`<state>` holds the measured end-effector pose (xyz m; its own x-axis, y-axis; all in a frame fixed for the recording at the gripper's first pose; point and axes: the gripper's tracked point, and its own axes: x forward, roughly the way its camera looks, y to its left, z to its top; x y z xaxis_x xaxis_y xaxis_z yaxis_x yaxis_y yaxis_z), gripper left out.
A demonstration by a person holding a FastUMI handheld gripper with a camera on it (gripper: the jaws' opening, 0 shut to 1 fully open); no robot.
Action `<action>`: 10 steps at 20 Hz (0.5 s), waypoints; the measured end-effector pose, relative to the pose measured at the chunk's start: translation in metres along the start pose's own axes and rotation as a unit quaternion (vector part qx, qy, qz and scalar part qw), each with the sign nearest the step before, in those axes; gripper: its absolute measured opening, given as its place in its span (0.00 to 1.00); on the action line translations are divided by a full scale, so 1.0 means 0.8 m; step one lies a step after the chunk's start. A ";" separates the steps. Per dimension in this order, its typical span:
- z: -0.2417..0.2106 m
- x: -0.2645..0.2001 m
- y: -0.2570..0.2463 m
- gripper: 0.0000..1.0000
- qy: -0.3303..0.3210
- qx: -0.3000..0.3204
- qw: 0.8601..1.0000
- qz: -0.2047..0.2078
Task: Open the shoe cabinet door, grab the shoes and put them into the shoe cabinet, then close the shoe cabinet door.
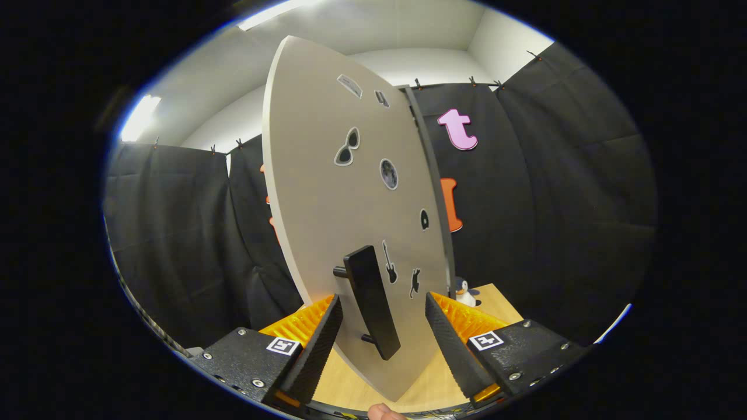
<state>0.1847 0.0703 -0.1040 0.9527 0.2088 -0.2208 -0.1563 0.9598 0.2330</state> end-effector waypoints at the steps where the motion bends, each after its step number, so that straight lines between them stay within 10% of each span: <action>1: -0.002 0.014 0.013 0.91 0.003 0.003 1.000 0.001; 10: -0.024 0.138 0.126 0.93 0.002 0.001 1.000 0.004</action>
<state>0.2691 0.1936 -0.1235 0.9501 0.2179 -0.2234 -0.1639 0.9575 0.2372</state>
